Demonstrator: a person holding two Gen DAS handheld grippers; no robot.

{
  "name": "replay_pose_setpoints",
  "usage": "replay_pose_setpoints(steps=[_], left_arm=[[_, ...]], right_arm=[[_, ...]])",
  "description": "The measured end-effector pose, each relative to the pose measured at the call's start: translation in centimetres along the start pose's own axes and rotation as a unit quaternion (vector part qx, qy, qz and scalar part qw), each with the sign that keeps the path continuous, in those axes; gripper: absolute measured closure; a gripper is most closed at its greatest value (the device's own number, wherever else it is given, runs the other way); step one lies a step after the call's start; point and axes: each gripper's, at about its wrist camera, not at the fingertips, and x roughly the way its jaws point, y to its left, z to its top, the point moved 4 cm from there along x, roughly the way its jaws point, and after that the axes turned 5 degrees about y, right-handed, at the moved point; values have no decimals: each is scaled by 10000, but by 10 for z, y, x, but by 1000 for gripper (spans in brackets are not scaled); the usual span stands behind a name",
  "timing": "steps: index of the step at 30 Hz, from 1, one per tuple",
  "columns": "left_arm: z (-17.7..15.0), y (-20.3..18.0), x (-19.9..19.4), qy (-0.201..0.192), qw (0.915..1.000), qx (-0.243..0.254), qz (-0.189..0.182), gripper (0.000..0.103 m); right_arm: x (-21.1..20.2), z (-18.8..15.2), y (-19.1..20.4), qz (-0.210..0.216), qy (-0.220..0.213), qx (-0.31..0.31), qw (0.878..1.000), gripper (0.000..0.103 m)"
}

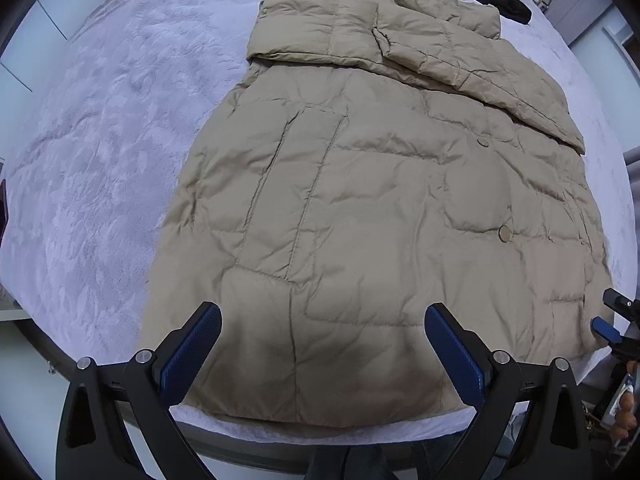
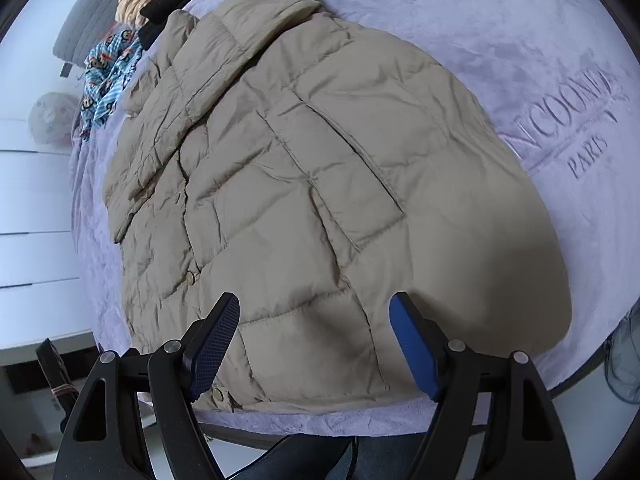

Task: Fold large clothes
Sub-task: 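Grasp the jacket hem with both tools and lift it toward the collar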

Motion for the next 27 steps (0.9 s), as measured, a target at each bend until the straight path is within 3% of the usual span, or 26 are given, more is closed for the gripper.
replay_pose_setpoints(steps=[3, 8, 18, 25, 26, 27], left_arm=[[-12, 22, -2, 27, 9978, -320, -577, 1], [-38, 60, -5, 78, 9850, -811, -1521, 1], [-80, 80, 34, 724, 9606, -1439, -2264, 1], [-54, 59, 41, 471, 9481, -1593, -2710, 2], [-49, 56, 39, 410, 9466, -1611, -2763, 7], [-45, 55, 38, 372, 9455, -1617, -2802, 20]], right_arm=[[-7, -8, -20, 93, -100, 416, 9990, 23], [-19, -19, -51, 350, -305, 954, 9944, 23], [-10, -42, -88, 929, -326, 1848, 9778, 23], [0, -35, -95, 1544, -451, 2181, 9626, 23], [1, -32, -94, 1659, -485, 2193, 9602, 23], [2, -29, -93, 1760, -495, 2218, 9578, 23]])
